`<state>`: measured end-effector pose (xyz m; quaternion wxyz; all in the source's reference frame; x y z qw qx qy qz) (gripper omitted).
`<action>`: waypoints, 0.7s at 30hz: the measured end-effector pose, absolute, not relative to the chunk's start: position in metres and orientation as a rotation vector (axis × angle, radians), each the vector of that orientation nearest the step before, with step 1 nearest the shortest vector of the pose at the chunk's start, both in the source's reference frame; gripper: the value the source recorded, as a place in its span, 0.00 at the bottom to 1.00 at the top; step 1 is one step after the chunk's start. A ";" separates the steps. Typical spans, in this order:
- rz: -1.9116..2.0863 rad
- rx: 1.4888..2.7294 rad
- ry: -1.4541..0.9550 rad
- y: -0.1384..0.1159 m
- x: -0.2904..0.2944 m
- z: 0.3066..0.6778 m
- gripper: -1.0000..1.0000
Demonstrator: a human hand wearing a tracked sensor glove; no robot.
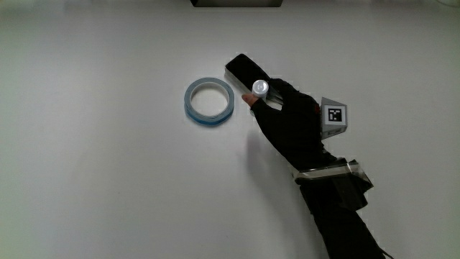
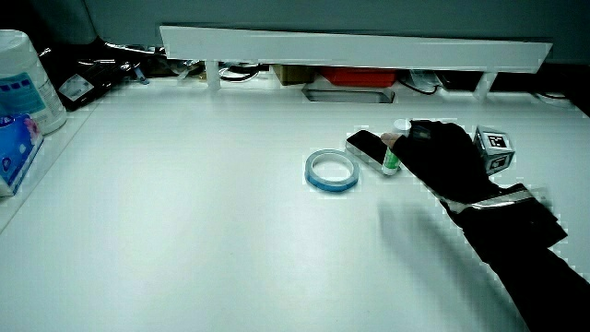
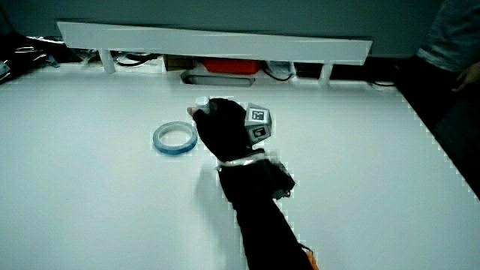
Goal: Place glue stick
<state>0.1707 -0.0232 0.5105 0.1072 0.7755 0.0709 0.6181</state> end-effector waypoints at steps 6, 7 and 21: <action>1.781 2.249 0.248 -0.021 0.160 0.530 0.50; 1.793 2.239 0.237 -0.021 0.158 0.534 0.50; 1.762 2.165 0.324 -0.010 0.150 0.562 0.50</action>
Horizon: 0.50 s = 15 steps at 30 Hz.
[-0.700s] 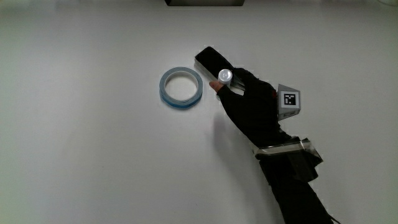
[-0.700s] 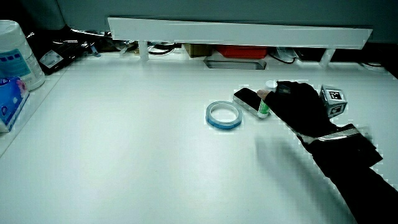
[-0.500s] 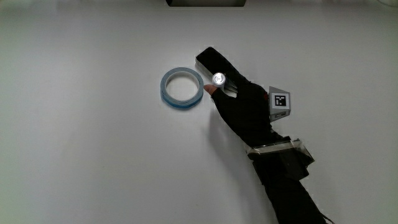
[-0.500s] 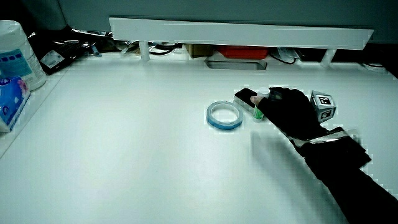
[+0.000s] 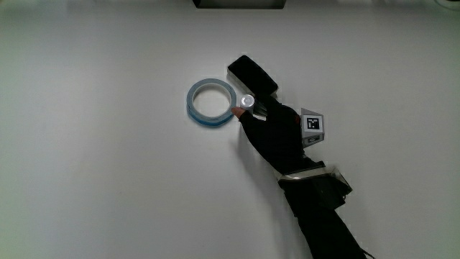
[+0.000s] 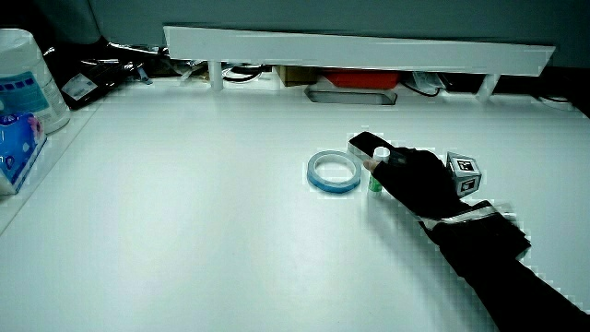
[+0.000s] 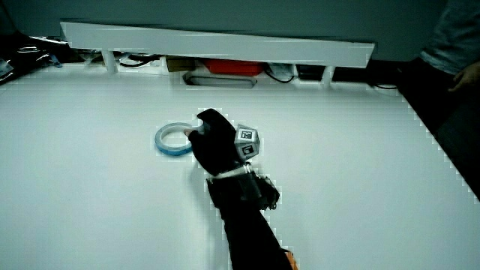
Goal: Place glue stick
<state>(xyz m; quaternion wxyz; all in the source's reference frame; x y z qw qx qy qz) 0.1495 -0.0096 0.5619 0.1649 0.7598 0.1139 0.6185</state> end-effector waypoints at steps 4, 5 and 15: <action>1.781 2.143 0.359 -0.008 0.152 0.568 0.50; 1.792 2.128 0.355 -0.008 0.151 0.565 0.50; 1.812 2.102 0.374 -0.006 0.154 0.572 0.50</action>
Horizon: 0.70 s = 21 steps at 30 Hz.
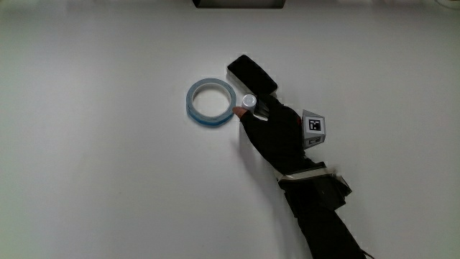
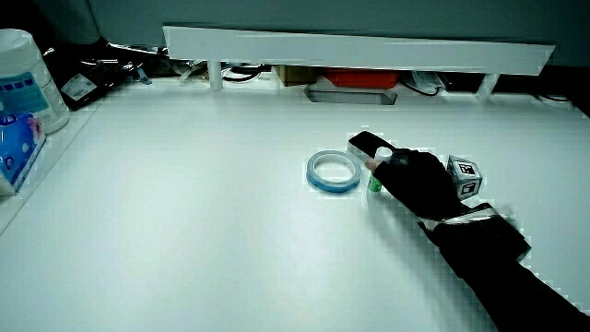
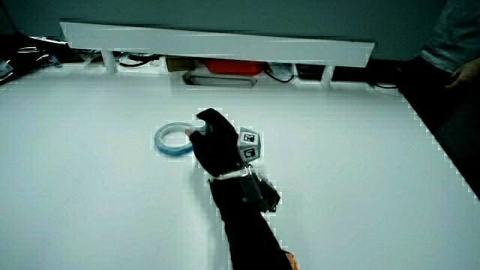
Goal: Place glue stick
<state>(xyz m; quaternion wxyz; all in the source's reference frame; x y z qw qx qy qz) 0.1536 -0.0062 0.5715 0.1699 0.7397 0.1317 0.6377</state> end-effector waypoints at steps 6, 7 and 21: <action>1.826 2.088 0.377 -0.006 0.154 0.573 0.50; 1.837 2.081 0.371 -0.006 0.154 0.572 0.48; 1.846 2.070 0.356 -0.002 0.160 0.568 0.21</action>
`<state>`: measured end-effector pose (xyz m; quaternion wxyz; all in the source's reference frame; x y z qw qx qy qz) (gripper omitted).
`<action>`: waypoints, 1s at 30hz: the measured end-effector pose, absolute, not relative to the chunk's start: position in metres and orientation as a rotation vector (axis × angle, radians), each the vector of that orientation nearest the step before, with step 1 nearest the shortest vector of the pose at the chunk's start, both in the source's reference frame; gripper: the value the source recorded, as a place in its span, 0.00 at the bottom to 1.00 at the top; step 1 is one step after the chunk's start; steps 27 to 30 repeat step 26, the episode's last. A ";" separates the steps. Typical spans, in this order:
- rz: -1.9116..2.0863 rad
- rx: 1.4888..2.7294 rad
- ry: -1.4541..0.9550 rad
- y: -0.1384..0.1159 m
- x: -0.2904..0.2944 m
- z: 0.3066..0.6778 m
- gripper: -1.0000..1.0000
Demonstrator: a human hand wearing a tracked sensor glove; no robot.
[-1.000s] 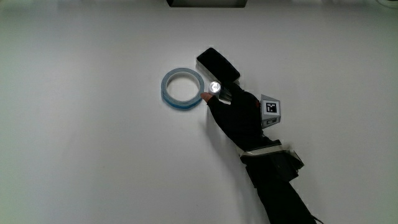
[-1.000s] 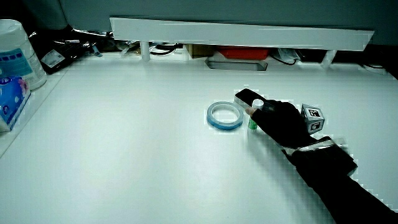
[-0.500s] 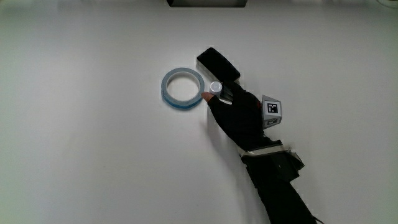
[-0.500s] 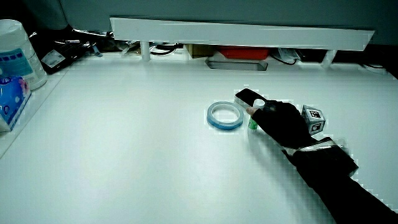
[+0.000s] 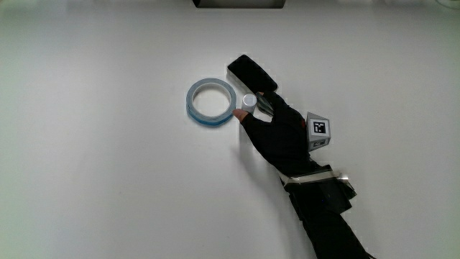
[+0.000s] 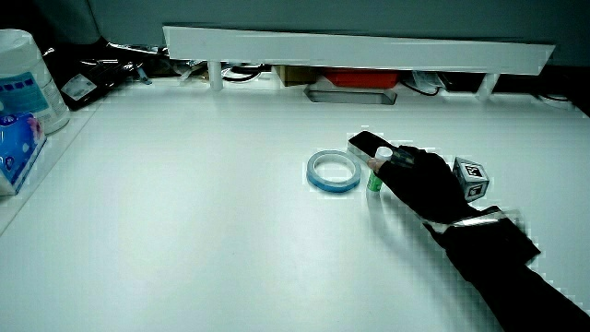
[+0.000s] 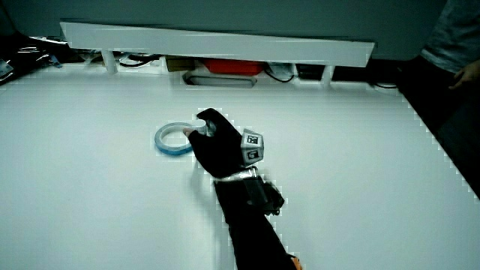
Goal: Place glue stick
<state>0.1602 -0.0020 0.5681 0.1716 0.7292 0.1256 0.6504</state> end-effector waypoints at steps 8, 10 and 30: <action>1.808 2.098 0.313 0.011 0.180 0.543 0.06; 1.814 2.086 0.284 0.017 0.185 0.531 0.02; 1.274 2.451 -0.092 0.063 0.239 0.446 0.00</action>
